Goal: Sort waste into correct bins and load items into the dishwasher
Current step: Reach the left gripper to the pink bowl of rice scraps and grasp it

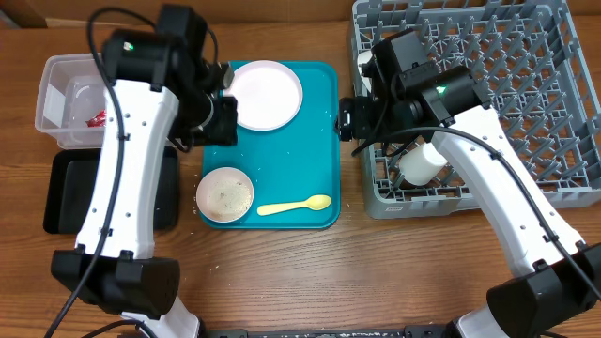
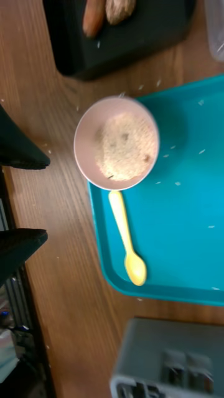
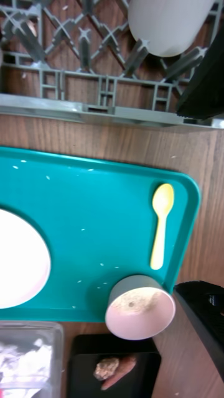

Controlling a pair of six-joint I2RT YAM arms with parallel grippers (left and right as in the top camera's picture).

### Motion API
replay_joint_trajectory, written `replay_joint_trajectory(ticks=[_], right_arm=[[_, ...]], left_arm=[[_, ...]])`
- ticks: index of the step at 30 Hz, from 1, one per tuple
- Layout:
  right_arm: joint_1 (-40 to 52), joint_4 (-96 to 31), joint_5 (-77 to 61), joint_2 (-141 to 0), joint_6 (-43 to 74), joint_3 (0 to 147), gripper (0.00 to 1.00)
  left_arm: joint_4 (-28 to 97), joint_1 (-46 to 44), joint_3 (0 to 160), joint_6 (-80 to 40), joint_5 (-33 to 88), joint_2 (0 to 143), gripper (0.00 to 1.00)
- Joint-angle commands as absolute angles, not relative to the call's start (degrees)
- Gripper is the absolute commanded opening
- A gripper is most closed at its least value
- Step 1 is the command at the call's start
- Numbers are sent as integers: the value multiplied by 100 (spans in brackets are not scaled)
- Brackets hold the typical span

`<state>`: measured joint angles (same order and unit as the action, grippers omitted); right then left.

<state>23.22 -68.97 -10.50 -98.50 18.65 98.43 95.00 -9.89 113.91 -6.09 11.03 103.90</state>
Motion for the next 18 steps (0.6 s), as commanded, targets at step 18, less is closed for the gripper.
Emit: replay_joint_trajectory(ticks=[18], right_arm=[[2123, -6949, -993, -9817, 1905, 9826, 86]], left_arm=[[6394, -2071, 7507, -2143, -108, 10374, 43]])
